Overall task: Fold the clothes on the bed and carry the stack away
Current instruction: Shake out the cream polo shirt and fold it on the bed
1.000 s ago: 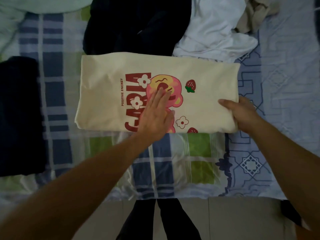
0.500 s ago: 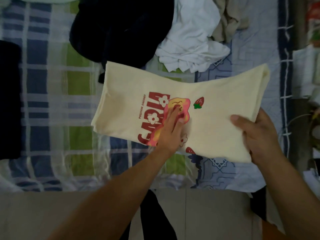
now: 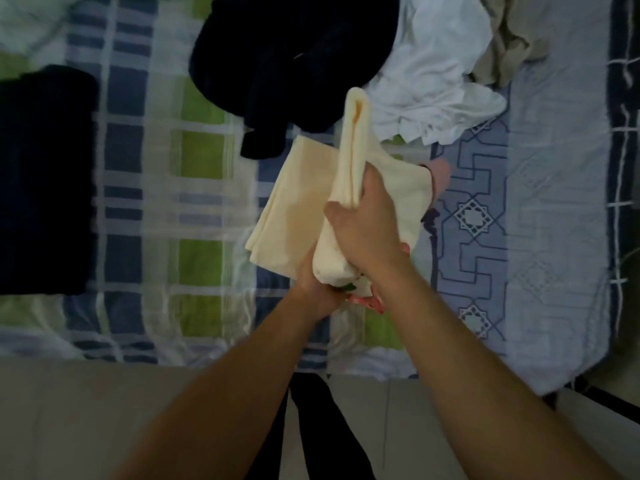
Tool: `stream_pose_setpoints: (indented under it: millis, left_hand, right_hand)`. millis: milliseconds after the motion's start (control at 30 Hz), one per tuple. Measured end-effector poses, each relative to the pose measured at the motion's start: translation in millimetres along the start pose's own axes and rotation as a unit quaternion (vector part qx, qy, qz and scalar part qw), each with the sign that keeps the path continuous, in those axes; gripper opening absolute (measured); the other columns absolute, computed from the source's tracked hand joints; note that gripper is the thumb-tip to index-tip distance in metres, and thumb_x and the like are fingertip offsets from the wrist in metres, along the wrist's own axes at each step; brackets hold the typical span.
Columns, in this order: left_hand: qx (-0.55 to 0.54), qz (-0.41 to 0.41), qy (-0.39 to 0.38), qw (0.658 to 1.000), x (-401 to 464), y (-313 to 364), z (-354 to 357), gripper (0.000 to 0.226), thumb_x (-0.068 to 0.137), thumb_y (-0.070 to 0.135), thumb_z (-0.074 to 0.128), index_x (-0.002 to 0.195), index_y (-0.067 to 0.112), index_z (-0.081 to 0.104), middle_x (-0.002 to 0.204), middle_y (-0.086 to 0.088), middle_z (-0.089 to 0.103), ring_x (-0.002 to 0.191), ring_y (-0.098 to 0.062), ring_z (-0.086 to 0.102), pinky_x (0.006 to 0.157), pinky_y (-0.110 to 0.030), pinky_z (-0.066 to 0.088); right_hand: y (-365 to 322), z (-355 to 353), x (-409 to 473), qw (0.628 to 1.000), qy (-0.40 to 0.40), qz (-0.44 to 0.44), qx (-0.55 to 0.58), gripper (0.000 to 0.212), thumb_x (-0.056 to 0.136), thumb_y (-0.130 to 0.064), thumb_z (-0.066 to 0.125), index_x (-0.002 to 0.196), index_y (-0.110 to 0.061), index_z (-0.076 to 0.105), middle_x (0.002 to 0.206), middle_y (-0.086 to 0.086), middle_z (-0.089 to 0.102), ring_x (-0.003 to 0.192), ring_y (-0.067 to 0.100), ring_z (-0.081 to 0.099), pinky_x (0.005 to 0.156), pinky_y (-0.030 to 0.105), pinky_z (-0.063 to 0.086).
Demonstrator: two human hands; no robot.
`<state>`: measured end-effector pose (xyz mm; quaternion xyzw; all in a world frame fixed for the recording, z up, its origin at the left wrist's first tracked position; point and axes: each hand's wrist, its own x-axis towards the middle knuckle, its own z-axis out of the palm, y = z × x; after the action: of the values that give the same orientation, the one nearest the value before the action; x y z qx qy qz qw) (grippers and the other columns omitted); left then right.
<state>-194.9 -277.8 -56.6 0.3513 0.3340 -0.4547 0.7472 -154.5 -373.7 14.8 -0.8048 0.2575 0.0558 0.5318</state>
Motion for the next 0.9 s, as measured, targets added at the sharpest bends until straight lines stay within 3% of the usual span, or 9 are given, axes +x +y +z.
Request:
stream_pose_setpoints:
  millis: [100,200,267,433,500,600,667,767,900]
  left_hand:
    - [-0.066,0.049,0.023,0.996,-9.2,20.9,-42.9,0.062,0.105,0.056,0.036,0.15,0.016,0.052,0.144,-0.017,0.059,0.129,-0.038,0.059,0.098,-0.05,0.053]
    - [-0.053,0.075,0.072,0.993,-20.2,35.3,-81.3,0.085,0.094,0.077,0.035,0.145,0.013,0.057,0.139,-0.019,0.063,0.127,-0.036,0.063,0.103,-0.05,0.051]
    - [-0.02,0.104,0.098,0.99,-28.1,45.6,-95.3,0.094,0.086,0.084,0.036,0.143,0.013,0.058,0.136,-0.017,0.067,0.127,-0.034,0.064,0.108,-0.049,0.047]
    - [0.153,0.186,0.151,0.959,-34.7,57.5,-86.8,0.043,0.075,0.054,0.082,0.114,0.044,0.068,0.11,0.007,0.077,0.105,-0.018,0.073,0.085,-0.035,0.059]
    - [0.217,0.236,0.155,0.934,-26.5,58.4,-84.0,0.057,0.074,0.039,0.088,0.122,0.047,0.058,0.111,0.012,0.074,0.099,-0.004,0.072,0.077,-0.023,0.059]
    - [0.358,0.287,0.194,0.867,-15.5,60.1,-83.4,0.06,0.086,0.022,0.079,0.135,0.039,0.049,0.112,0.028,0.059,0.097,0.013,0.061,0.071,-0.008,0.051]
    - [0.416,0.295,0.215,0.833,-13.2,56.2,-92.3,0.033,0.092,0.012,0.068,0.117,0.034,0.062,0.104,0.027,0.06,0.087,0.005,0.061,0.065,-0.016,0.049]
    - [0.464,0.264,0.234,0.813,-19.7,48.7,-107.5,0.024,0.093,0.011,0.062,0.1,0.034,0.064,0.1,0.012,0.062,0.075,-0.004,0.059,0.059,-0.016,0.043]
    - [0.548,0.238,0.265,0.757,-22.7,52.3,-113.1,0.018,0.087,0.018,0.065,0.097,0.032,0.062,0.105,0.007,0.054,0.077,-0.006,0.056,0.061,-0.018,0.047]
  right_hand:
    - [15.0,56.0,6.3,0.998,-0.036,0.049,-0.035,0.07,0.089,-0.029,0.071,0.15,-0.023,0.037,0.132,0.001,0.062,0.118,0.02,0.06,0.096,0.027,0.044]
    - [34.4,83.4,-3.2,0.995,-0.051,0.067,-0.046,0.05,0.09,-0.047,0.068,0.127,-0.018,0.05,0.108,0.005,0.064,0.104,0.025,0.064,0.081,0.032,0.046]
    - [45.3,84.9,-13.1,0.995,-0.063,0.045,-0.069,0.043,0.095,-0.046,0.063,0.126,-0.018,0.054,0.113,0.003,0.064,0.103,0.021,0.062,0.088,0.035,0.051]
    - [64.9,52.1,-26.6,0.979,-0.045,-0.039,-0.197,0.042,0.095,-0.022,0.065,0.136,-0.016,0.057,0.129,0.003,0.06,0.122,0.02,0.051,0.104,0.036,0.047]
    - [69.3,35.2,-24.0,0.963,-0.016,-0.077,-0.259,0.039,0.094,-0.021,0.062,0.132,-0.013,0.059,0.129,0.007,0.06,0.122,0.023,0.048,0.103,0.039,0.046]
    - [80.6,22.4,-23.8,0.936,-0.012,-0.128,-0.329,0.04,0.095,-0.027,0.056,0.131,-0.011,0.059,0.133,0.009,0.056,0.125,0.025,0.046,0.106,0.044,0.045]
    - [90.4,23.3,-30.5,0.914,-0.08,-0.122,-0.379,0.046,0.102,-0.033,0.048,0.144,-0.014,0.051,0.15,0.012,0.045,0.14,0.03,0.037,0.116,0.049,0.037]
    - [103.1,23.6,-39.2,0.88,-0.177,-0.086,-0.433,0.056,0.106,-0.043,0.043,0.157,-0.02,0.037,0.169,0.01,0.021,0.156,0.031,0.013,0.126,0.052,0.021]
    - [94.2,2.0,-15.7,0.894,-0.035,-0.124,-0.429,0.06,0.098,-0.037,0.049,0.154,-0.015,0.039,0.165,0.015,0.024,0.154,0.039,0.017,0.123,0.058,0.024]
